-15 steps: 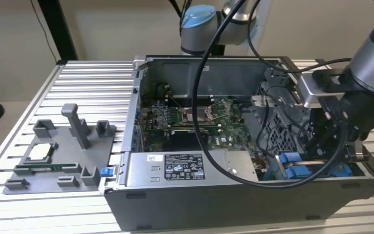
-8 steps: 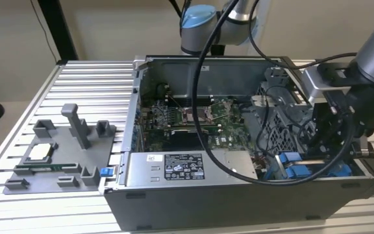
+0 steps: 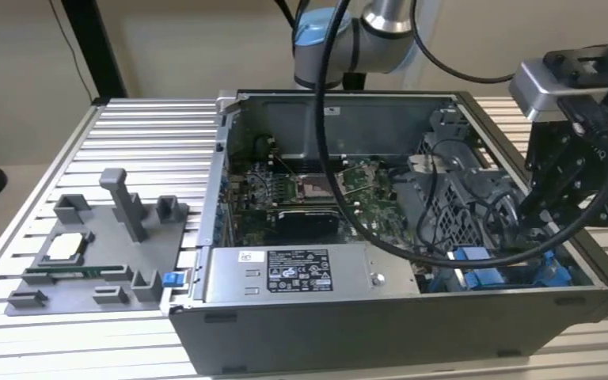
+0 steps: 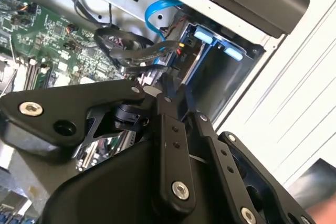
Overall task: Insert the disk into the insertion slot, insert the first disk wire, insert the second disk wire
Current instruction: 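Insert the second disk wire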
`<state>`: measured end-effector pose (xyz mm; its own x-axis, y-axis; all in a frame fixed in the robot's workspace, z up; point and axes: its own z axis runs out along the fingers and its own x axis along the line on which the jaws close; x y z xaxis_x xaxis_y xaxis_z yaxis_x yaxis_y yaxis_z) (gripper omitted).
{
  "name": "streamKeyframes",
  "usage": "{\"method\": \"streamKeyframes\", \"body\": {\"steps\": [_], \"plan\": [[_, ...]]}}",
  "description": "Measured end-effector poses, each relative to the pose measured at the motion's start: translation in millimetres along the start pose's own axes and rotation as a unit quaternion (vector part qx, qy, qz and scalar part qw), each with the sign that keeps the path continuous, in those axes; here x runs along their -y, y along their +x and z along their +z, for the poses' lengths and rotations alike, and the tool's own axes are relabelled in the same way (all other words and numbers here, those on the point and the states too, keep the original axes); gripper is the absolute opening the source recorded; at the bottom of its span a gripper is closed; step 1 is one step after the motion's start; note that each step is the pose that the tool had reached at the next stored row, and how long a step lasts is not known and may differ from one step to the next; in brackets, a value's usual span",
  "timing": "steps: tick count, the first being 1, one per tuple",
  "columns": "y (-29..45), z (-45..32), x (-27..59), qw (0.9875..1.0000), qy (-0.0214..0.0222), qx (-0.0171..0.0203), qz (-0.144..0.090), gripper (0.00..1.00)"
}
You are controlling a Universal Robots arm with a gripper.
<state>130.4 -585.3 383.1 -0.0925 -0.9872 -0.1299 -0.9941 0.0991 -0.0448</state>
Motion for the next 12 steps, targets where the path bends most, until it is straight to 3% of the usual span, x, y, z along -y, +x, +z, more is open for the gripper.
{"method": "streamKeyframes", "body": {"steps": [2,12], "plan": [[-0.5,-3.3,0.2,1.0,-0.0002,0.0,0.0,1.0],[-0.5,-3.5,0.2,1.0,-0.0004,0.0,0.0,1.0]]}}
